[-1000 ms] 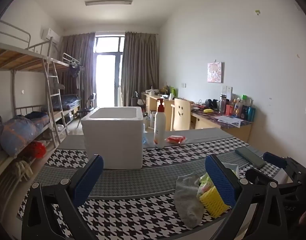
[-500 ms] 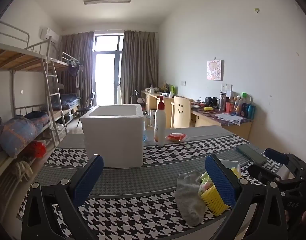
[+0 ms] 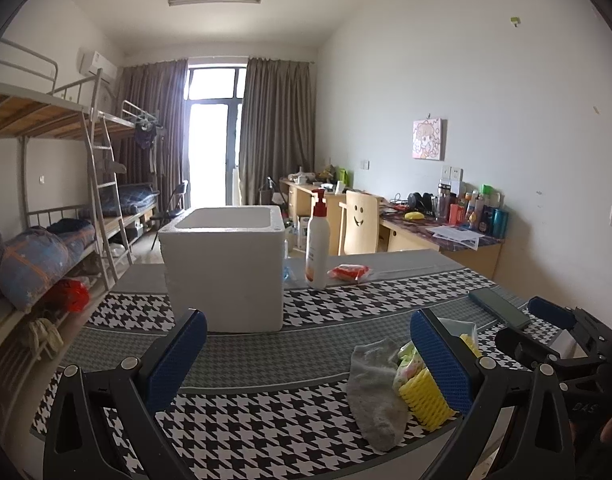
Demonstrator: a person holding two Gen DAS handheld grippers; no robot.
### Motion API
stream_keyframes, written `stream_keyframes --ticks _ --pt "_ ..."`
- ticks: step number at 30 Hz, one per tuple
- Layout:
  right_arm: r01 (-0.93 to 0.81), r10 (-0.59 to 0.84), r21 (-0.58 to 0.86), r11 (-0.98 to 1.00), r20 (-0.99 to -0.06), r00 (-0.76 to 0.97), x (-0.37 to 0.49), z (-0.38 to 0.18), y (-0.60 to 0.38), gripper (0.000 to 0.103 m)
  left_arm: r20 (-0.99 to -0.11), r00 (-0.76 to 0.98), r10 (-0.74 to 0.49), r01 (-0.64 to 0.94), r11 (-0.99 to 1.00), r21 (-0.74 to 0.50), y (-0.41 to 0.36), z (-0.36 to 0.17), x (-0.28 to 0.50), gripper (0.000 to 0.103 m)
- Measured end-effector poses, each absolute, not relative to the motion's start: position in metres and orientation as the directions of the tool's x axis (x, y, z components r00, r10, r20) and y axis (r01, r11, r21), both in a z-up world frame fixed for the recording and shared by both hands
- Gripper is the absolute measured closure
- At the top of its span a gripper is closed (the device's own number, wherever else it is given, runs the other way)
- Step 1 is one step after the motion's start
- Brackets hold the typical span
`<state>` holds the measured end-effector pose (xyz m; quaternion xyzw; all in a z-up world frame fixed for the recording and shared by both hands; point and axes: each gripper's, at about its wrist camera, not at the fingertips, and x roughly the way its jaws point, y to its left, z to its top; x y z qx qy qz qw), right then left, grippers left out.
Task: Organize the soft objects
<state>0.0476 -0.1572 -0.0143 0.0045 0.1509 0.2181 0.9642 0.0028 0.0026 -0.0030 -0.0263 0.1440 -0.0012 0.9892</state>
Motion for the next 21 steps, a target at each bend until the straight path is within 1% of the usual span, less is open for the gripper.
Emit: stream_keyframes --ticks 5,21 --pt "-0.419 0.422 0.073 0.905 -0.285 0.861 0.0461 -0.0139 -0.1594 0.006 -0.298 0.954 -0.026 0.009 0.998 -0.06 0.0028 -0.0049 0.0039 0.001" --pt "-0.409 0.412 0.075 0.909 -0.296 0.862 0.0486 -0.0144 -0.161 0.006 -0.303 0.953 -0.004 -0.016 0.998 -0.064 0.0075 -0.0064 0.006 0.001"
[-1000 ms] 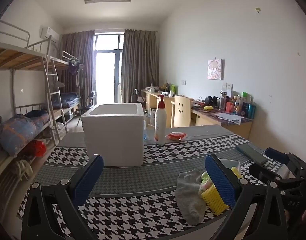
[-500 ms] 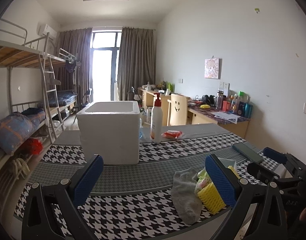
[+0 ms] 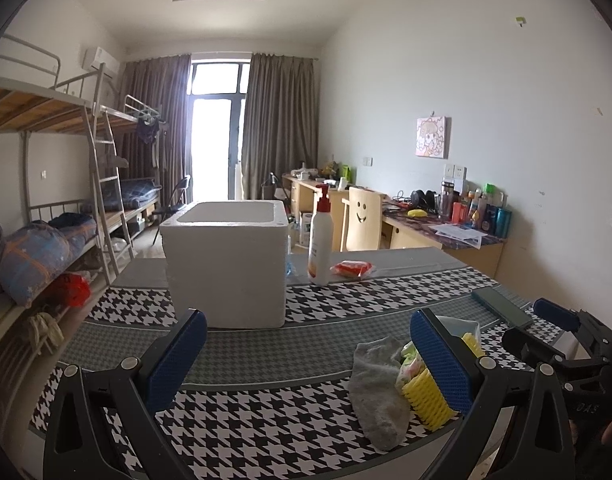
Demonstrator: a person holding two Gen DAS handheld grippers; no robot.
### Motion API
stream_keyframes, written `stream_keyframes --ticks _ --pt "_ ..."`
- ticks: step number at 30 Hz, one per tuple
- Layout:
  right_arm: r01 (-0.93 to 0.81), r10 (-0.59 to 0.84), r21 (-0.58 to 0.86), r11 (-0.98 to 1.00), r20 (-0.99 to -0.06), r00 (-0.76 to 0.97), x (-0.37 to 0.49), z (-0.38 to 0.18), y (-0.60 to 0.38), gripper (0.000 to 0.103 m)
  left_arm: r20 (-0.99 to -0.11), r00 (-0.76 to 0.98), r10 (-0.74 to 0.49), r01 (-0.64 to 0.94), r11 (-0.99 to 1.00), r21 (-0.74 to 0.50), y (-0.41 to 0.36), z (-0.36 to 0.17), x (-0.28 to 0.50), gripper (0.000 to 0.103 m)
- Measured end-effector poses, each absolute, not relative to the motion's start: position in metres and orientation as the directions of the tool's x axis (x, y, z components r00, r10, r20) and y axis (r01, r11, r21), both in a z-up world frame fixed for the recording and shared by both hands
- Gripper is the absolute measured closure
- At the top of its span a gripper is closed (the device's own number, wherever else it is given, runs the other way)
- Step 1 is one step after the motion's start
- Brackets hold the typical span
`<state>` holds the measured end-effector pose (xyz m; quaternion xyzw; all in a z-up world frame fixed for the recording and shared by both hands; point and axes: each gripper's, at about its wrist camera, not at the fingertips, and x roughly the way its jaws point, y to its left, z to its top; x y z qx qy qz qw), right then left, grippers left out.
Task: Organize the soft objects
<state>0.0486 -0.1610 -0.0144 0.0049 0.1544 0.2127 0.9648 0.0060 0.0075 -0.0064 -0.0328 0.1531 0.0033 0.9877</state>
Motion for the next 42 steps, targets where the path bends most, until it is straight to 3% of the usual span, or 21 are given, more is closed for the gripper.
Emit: stream_keyframes --ticks 19,42 --pt "-0.399 0.404 0.083 0.913 -0.32 0.857 0.055 -0.021 -0.16 0.006 -0.337 0.941 -0.026 0.008 0.998 -0.057 0.002 -0.014 0.017 0.001" --pt "-0.384 0.39 0.111 0.917 -0.462 0.797 0.075 -0.057 -0.162 0.006 -0.45 0.889 -0.081 0.071 0.997 -0.039 -0.013 -0.042 0.047 0.001"
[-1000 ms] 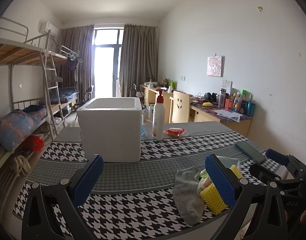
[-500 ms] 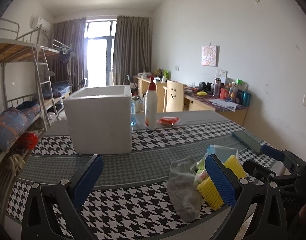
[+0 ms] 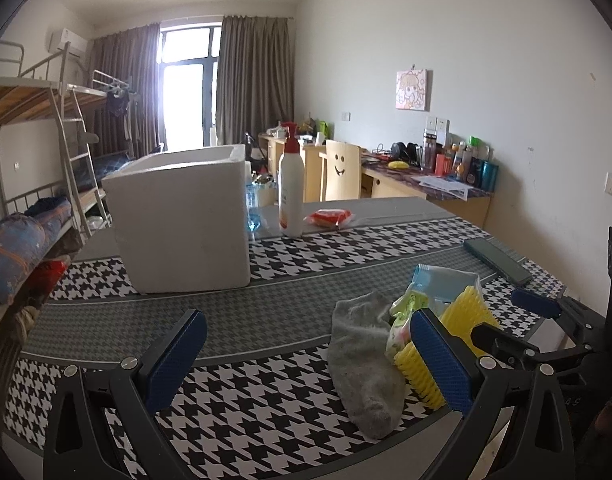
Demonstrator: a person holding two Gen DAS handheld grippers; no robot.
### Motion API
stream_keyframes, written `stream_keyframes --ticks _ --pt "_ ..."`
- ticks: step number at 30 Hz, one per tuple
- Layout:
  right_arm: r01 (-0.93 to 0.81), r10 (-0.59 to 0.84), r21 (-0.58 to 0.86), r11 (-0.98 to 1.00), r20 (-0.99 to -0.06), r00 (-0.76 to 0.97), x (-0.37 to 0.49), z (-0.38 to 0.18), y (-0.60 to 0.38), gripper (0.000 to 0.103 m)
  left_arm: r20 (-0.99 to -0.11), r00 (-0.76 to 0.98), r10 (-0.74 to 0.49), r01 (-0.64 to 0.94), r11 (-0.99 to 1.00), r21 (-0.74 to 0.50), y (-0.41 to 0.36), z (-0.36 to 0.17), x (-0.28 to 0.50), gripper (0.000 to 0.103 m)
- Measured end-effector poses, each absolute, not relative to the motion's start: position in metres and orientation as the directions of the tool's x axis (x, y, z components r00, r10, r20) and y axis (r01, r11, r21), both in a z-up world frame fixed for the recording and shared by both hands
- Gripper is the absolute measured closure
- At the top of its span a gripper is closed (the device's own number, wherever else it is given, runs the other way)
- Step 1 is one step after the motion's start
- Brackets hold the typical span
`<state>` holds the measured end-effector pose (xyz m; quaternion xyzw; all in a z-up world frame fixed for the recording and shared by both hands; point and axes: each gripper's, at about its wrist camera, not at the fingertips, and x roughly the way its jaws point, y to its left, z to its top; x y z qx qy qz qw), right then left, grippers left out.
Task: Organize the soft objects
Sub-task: 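Lower the right gripper onto the yellow mesh foam sleeve and close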
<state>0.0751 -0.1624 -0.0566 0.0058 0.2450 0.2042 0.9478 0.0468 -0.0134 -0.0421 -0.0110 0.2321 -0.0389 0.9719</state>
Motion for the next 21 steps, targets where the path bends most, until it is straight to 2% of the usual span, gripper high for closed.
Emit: stream_keyframes --ticks 13,21 --pt "-0.374 0.406 0.172 0.911 -0.521 0.751 0.085 -0.074 -0.17 0.006 -0.512 0.851 -0.117 0.108 0.993 -0.046 -0.024 -0.059 0.064 0.001" --pt "-0.376 0.427 0.208 0.903 -0.522 0.738 0.087 -0.077 -0.174 0.006 -0.526 0.842 -0.124 0.118 0.992 -0.046 -0.026 -0.063 0.066 0.001"
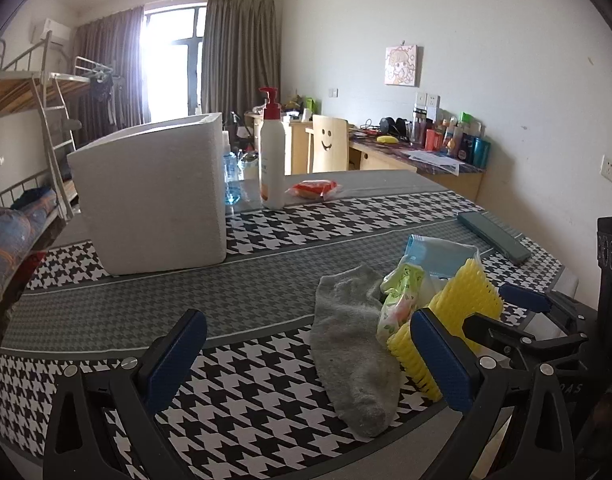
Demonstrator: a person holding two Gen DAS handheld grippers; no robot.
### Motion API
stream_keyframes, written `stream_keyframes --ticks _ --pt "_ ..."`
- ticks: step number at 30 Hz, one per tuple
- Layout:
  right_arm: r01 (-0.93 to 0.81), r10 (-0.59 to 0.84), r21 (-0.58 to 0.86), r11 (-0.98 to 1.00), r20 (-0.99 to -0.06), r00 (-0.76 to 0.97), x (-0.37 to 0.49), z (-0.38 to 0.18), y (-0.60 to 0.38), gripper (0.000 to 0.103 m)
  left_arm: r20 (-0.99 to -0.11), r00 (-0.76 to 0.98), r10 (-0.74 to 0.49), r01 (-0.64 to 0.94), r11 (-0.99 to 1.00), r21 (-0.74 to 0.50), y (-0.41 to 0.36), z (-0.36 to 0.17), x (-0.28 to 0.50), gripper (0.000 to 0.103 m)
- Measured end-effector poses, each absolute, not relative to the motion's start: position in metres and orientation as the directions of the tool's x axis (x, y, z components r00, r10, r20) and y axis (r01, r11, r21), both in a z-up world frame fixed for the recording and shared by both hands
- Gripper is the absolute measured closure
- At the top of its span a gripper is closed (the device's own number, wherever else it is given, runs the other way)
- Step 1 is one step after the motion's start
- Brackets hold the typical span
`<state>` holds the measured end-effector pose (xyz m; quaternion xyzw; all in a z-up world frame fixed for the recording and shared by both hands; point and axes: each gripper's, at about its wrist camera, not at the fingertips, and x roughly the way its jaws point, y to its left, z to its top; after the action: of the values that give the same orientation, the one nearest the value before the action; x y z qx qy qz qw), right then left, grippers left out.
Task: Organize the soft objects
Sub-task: 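Lower the right gripper onto the yellow mesh foam sleeve and close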
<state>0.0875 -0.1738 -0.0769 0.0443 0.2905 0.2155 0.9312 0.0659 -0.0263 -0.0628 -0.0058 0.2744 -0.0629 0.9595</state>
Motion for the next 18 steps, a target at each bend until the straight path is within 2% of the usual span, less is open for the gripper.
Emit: stream_keyframes --ticks 4,10,13,15,16,18 --pt "-0.376 0.435 0.223 0.899 -0.539 0.721 0.094 -0.081 -0.172 0.006 -0.539 0.832 -0.129 0.124 0.991 -0.046 -0.027 -0.065 0.068 0.001" --pt "-0.376 0.455 0.258 0.89 -0.56 0.693 0.101 -0.088 -0.173 0.022 -0.551 0.825 -0.128 0.121 0.991 -0.048 -0.027 -0.068 0.07 0.001" --pt "-0.375 0.479 0.299 0.878 -0.569 0.669 0.103 -0.092 -0.177 0.032 -0.552 0.824 -0.124 0.121 0.992 -0.043 -0.028 -0.069 0.07 0.001" --pt "-0.375 0.484 0.307 0.875 -0.573 0.661 0.103 -0.092 -0.178 0.046 -0.553 0.824 -0.121 0.12 0.992 -0.038 -0.028 -0.07 0.07 0.001" --pt "-0.372 0.481 0.306 0.876 -0.576 0.661 0.102 -0.092 -0.178 0.048 -0.554 0.824 -0.12 0.121 0.992 -0.035 -0.029 -0.07 0.07 0.001" --pt "-0.369 0.48 0.308 0.877 -0.577 0.661 0.101 -0.091 -0.179 0.061 -0.553 0.825 -0.118 0.121 0.992 -0.031 -0.029 -0.07 0.069 0.001"
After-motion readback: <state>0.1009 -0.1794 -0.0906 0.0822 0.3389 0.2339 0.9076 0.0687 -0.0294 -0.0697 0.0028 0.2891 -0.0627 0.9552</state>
